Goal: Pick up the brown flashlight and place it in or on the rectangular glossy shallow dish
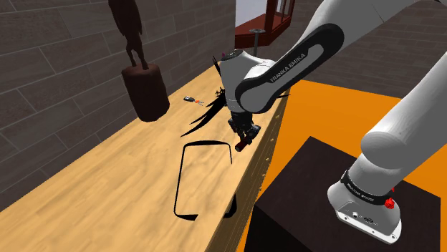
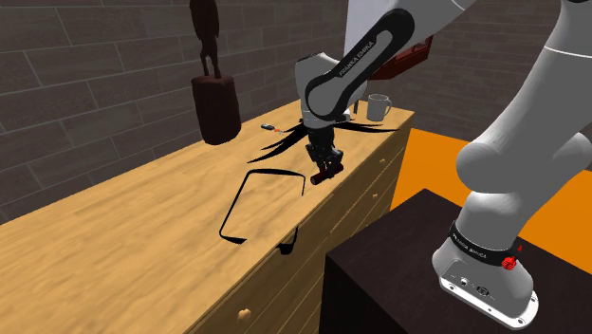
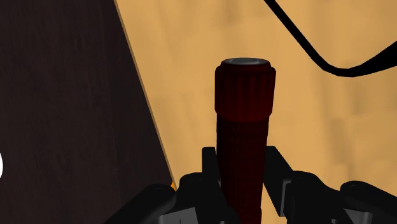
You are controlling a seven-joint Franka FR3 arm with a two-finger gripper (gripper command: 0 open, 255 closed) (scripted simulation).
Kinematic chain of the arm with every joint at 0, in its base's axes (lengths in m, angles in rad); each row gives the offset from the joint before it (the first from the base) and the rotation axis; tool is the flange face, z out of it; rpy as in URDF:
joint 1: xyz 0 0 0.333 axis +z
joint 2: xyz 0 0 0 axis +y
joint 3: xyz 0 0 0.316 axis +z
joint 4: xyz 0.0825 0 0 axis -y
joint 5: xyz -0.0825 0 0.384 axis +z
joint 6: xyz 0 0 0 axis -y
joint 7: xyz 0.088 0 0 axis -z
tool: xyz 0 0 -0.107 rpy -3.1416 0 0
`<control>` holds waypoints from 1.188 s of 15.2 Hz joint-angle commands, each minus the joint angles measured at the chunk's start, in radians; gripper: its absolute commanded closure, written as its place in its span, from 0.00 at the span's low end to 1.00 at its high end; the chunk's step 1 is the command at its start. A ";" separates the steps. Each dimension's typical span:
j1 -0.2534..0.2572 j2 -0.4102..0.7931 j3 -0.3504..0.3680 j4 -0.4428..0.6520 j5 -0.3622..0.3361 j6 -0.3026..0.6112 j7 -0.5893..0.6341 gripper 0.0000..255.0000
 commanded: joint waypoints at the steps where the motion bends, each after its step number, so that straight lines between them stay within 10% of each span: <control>1: 0.000 0.000 0.000 0.000 0.000 0.000 0.000 1.00; 18: 0.022 -0.185 -0.041 0.097 0.116 -0.247 -0.108 1.00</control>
